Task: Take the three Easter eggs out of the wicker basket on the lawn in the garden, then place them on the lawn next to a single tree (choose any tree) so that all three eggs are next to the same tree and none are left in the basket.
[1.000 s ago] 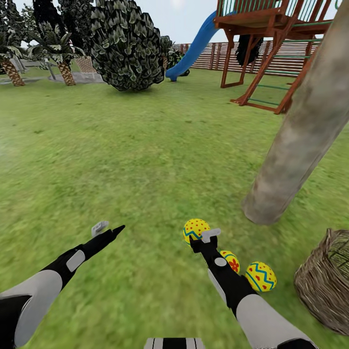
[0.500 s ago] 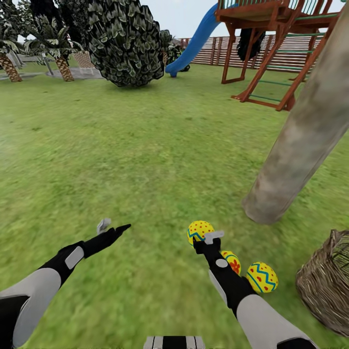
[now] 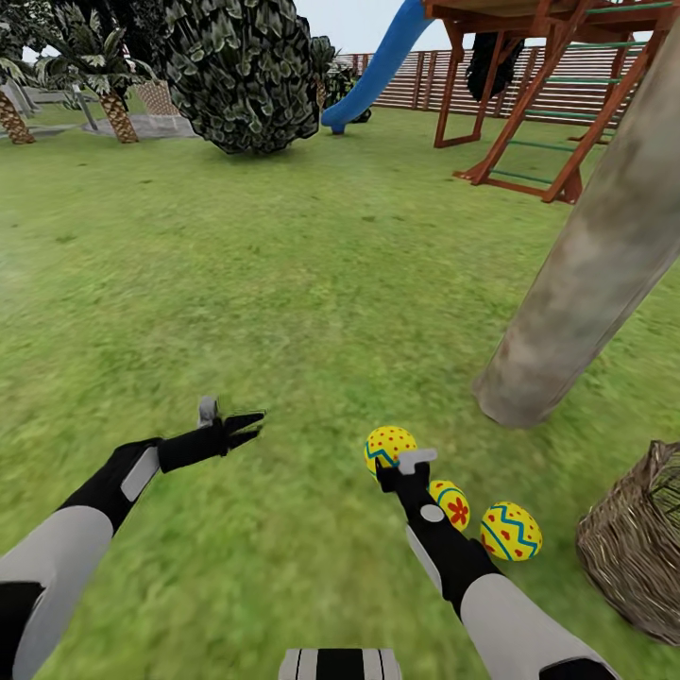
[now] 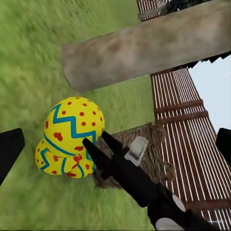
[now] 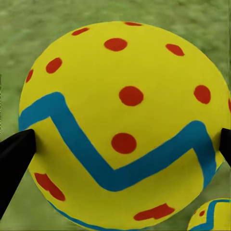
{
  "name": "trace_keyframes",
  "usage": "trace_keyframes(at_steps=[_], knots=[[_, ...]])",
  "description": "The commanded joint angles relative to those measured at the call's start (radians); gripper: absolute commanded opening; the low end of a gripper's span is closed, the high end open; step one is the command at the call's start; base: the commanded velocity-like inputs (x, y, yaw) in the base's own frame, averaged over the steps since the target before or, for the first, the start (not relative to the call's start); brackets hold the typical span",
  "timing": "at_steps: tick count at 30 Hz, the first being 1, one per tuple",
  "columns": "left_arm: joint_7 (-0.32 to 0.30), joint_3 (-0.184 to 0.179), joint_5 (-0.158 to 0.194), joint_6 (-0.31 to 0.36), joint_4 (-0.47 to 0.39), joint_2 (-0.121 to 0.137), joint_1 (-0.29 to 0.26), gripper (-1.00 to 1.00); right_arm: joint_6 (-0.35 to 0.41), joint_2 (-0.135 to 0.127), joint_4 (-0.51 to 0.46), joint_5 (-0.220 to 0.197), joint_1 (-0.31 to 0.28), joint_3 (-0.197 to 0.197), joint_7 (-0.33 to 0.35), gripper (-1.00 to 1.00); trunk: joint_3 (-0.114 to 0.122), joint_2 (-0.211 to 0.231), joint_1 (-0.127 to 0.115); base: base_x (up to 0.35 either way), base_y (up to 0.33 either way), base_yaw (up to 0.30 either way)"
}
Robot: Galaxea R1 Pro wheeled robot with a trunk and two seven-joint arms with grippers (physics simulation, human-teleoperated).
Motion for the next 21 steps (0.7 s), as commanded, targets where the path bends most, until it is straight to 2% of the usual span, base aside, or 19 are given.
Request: trace_keyframes(at_steps=[1, 3, 6, 17, 21], knots=[[-0.007, -0.001, 0.007, 0.010, 0.017, 0.012, 0.000, 1.00, -0.015, -0.001, 0.000, 0.006, -0.001, 0.005, -0.010, -1.00, -0.001, 0.000, 0.000, 0.000, 0.000, 0.000], [-0.043, -0.002, 0.007, 0.011, 0.006, 0.032, 0.000, 1.00, -0.025, -0.001, 0.000, 0.007, -0.001, 0.005, -0.009, -1.00, -0.001, 0.000, 0.000, 0.000, 0.000, 0.000], [-0.096, -0.003, 0.002, 0.013, -0.003, 0.043, 0.000, 1.00, -0.033, -0.002, -0.004, 0.010, -0.001, 0.007, -0.009, -1.00, -0.008, -0.001, 0.001, 0.000, 0.000, 0.000], [-0.099, -0.003, 0.001, 0.013, -0.001, 0.045, 0.000, 1.00, -0.039, -0.002, -0.041, 0.015, -0.001, 0.009, -0.010, -1.00, -0.051, -0.003, 0.006, 0.000, 0.000, 0.000], [-0.098, -0.003, 0.004, 0.012, -0.001, 0.045, 0.000, 1.00, -0.062, -0.003, -0.041, 0.015, -0.001, 0.009, -0.009, -1.00, -0.066, -0.004, 0.007, 0.000, 0.000, 0.000]])
